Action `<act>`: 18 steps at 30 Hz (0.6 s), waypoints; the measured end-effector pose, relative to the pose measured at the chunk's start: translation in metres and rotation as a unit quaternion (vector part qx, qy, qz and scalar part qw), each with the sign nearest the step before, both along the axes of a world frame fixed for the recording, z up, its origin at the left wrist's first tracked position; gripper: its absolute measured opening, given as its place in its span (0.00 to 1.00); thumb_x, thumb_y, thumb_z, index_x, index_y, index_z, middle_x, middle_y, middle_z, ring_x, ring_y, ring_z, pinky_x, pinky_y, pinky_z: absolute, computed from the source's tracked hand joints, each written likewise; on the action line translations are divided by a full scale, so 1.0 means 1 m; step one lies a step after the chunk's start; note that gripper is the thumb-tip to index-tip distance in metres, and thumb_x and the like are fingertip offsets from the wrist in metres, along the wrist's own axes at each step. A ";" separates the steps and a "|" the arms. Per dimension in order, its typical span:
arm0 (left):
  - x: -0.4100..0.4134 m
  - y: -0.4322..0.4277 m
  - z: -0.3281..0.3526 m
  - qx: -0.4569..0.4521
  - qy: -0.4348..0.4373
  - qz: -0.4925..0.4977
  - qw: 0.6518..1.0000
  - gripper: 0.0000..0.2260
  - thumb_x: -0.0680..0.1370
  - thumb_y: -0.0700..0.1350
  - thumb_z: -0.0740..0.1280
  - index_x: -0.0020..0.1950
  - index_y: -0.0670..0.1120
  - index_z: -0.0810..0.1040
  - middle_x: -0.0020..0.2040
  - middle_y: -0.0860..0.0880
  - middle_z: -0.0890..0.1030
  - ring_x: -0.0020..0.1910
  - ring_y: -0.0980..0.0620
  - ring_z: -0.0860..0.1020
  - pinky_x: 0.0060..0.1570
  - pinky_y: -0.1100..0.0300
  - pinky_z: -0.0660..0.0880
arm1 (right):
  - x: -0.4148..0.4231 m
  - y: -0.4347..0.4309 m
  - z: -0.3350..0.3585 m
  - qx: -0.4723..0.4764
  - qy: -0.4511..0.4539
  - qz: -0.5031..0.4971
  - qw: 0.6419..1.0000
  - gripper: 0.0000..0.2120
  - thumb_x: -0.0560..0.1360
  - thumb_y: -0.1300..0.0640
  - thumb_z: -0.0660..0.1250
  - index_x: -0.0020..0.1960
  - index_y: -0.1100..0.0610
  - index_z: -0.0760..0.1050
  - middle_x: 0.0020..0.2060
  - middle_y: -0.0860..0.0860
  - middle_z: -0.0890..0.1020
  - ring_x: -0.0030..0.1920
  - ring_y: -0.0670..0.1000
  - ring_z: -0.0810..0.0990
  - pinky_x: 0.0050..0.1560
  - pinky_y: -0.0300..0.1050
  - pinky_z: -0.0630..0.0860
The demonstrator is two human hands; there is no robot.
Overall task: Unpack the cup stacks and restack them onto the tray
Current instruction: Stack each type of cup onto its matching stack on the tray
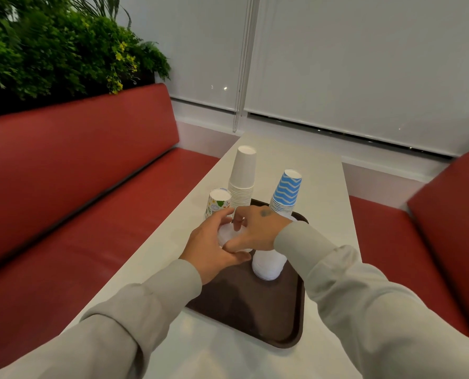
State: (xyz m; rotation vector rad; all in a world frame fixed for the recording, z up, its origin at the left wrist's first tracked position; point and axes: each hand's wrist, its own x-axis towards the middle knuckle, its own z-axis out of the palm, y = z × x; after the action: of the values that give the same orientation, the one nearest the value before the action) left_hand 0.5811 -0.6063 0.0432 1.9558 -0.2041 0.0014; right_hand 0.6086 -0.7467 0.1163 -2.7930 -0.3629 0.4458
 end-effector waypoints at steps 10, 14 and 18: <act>0.012 -0.021 0.003 -0.003 0.038 0.000 0.999 0.41 0.69 0.46 0.81 0.77 0.57 0.63 0.73 0.54 0.71 0.68 0.48 0.75 0.59 0.59 0.73 | 0.024 -0.057 0.029 0.055 -0.065 -0.103 0.991 0.21 0.67 0.40 0.74 0.54 0.48 0.74 0.51 0.48 0.78 0.47 0.46 0.76 0.44 0.43 0.73; 0.020 -0.034 -0.008 -0.004 0.079 -0.001 0.997 0.40 0.70 0.44 0.80 0.77 0.55 0.63 0.74 0.52 0.70 0.70 0.47 0.73 0.65 0.53 0.73 | 0.039 -0.083 0.024 0.045 -0.076 -0.151 0.985 0.22 0.67 0.40 0.75 0.55 0.47 0.73 0.57 0.51 0.75 0.49 0.51 0.77 0.42 0.43 0.74; 0.027 -0.047 -0.025 0.001 0.123 -0.019 0.992 0.42 0.69 0.43 0.80 0.77 0.53 0.63 0.74 0.51 0.70 0.72 0.49 0.70 0.67 0.53 0.72 | 0.049 -0.097 0.007 0.025 -0.050 -0.168 0.984 0.23 0.67 0.39 0.74 0.56 0.47 0.71 0.62 0.52 0.73 0.55 0.54 0.75 0.48 0.47 0.73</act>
State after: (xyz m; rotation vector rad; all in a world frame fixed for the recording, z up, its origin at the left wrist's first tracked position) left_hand 0.6082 -0.6532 0.0177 1.9327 -0.0782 -0.2643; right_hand 0.6574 -0.8435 0.1235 -2.7571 0.0787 0.2158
